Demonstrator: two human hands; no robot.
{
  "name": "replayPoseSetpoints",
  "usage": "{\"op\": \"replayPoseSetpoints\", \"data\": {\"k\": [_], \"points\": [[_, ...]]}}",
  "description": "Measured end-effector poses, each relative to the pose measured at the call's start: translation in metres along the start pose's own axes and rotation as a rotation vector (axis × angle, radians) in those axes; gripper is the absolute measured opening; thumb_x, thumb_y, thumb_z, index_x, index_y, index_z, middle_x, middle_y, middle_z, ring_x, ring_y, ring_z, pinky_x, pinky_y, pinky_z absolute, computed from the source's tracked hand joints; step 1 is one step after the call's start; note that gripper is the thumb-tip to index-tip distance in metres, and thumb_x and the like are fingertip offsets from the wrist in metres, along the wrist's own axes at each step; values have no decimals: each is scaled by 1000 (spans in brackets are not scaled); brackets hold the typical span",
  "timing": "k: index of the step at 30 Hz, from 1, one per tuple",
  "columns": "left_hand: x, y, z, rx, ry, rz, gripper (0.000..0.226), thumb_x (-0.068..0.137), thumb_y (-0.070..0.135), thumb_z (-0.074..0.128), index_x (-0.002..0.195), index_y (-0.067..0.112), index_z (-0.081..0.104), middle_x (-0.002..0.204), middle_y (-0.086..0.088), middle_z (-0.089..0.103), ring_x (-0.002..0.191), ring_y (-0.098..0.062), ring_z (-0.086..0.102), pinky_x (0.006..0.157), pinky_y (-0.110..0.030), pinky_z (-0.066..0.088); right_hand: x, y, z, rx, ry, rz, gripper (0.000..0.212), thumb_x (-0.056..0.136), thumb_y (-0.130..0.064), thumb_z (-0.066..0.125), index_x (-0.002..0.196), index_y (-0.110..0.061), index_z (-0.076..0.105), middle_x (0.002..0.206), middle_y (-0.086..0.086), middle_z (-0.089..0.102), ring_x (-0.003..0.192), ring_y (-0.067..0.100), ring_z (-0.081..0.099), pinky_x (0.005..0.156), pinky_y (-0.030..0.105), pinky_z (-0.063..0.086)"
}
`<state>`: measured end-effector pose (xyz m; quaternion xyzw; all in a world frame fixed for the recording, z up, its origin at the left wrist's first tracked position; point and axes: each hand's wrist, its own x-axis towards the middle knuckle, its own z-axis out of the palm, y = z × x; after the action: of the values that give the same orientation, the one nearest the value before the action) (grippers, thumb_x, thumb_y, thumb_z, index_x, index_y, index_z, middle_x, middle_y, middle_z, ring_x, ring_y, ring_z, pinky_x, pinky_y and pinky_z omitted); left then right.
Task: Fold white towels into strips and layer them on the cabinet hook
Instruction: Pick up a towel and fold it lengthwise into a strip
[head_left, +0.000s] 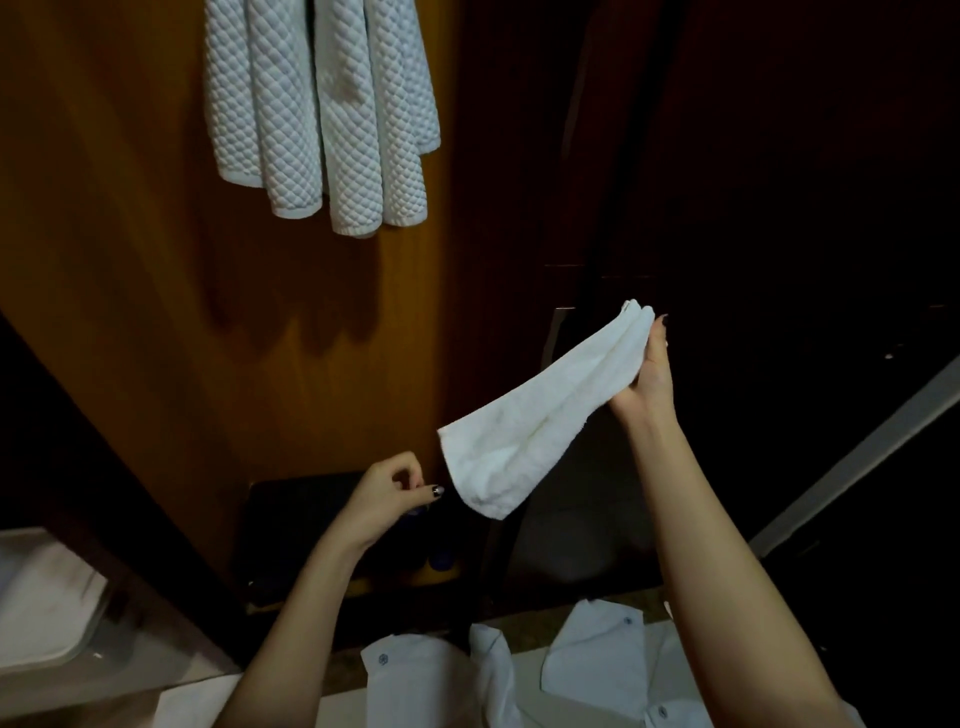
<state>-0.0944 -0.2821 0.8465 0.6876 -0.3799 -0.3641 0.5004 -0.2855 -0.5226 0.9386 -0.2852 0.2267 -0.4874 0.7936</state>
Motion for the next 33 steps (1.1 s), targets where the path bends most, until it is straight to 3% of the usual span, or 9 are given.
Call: {"op": "replayPoseSetpoints", "data": {"k": [2, 4, 7, 13, 16, 18, 24, 27, 33], "points": [[1, -1, 17, -124, -18, -73, 27, 81, 9, 76, 98, 17, 56, 100, -7, 60, 86, -16, 60, 73, -17, 48, -1, 1, 3, -27, -41, 21, 37, 90, -52, 59, 100, -16, 64, 84, 0, 67, 82, 15, 66, 73, 34, 54], [5, -3, 38, -201, 11, -143, 62, 82, 17, 77, 133, 23, 43, 126, -2, 50, 114, -21, 55, 92, -31, 49, -3, 3, 9, -55, -84, 22, 36, 91, -51, 57, 97, -16, 66, 82, 0, 67, 81, 15, 66, 74, 34, 55], [8, -4, 62, -343, 18, -301, 84, 84, 36, 72, 152, 25, 23, 143, -1, 42, 130, -23, 45, 106, -40, 42, -4, 2, 21, -65, -169, 17, 44, 96, -53, 49, 87, -18, 75, 80, 0, 69, 77, 13, 69, 69, 31, 56], [13, -13, 72, -912, -194, -494, 60, 90, 63, 47, 140, 30, 46, 143, -8, 52, 128, -28, 51, 107, -51, 41, -8, -7, 31, -44, -274, 14, 41, 90, -53, 55, 89, -17, 75, 79, -1, 70, 74, 12, 69, 66, 29, 57], [12, -9, 82, -1063, -207, -478, 45, 89, 46, 57, 122, 15, 60, 135, -13, 57, 114, -26, 63, 87, -41, 56, -12, -8, 32, -69, -268, 30, 40, 86, -53, 57, 87, -19, 77, 72, -4, 69, 67, 9, 68, 62, 26, 56], [9, -9, 84, -1056, -231, -460, 45, 82, 33, 68, 119, 8, 62, 131, -18, 58, 106, -26, 68, 78, -37, 58, -13, -7, 32, -75, -250, 35, 39, 87, -53, 56, 84, -19, 76, 68, -5, 67, 62, 8, 66, 58, 24, 55], [5, -17, 67, -931, -353, -310, 65, 78, 21, 80, 136, 10, 52, 131, -16, 61, 120, -29, 60, 88, -35, 55, -8, -7, 20, -58, -181, 30, 42, 98, -53, 46, 88, -19, 69, 65, -5, 62, 59, 8, 62, 56, 25, 54], [3, -15, 66, -832, -269, -276, 52, 86, 15, 69, 135, 11, 53, 127, -11, 65, 117, -25, 62, 87, -33, 55, -8, -6, 16, -38, -186, 3, 40, 96, -52, 51, 87, -19, 72, 73, -4, 66, 69, 10, 66, 64, 28, 56], [4, -1, 54, -773, -44, -197, 64, 73, 26, 75, 131, 9, 56, 119, -9, 69, 108, -25, 66, 77, -32, 56, -5, -1, 8, -30, -87, -35, 39, 89, -53, 57, 106, -20, 71, 97, 0, 74, 90, 17, 72, 77, 35, 59]]}}
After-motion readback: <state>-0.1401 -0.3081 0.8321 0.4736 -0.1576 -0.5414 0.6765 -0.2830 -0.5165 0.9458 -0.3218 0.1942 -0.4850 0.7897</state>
